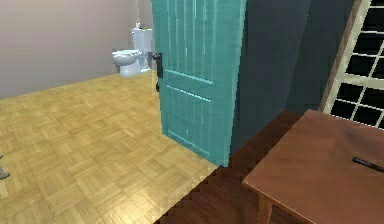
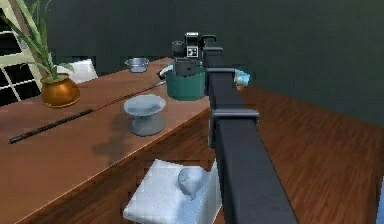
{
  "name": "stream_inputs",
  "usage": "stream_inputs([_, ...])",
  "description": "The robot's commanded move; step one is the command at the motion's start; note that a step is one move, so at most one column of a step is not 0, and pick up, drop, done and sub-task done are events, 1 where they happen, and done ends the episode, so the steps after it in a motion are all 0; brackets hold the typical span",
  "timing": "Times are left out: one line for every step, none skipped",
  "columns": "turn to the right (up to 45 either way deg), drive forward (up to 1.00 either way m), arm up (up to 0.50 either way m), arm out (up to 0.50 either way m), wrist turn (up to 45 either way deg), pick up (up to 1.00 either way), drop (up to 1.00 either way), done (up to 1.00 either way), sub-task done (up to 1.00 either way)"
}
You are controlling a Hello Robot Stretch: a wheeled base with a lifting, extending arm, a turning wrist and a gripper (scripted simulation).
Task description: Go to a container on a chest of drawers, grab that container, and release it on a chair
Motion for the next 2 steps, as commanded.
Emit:
stream_inputs([0.0, 0.0, 0.0, -0.1, 0.0, 0.0, 0.0, 0.0, 0.0])
stream_inputs([0.0, 0.0, 0.0, 0.0, 0.0, 0.0, 0.0, 1.0, 0.0])
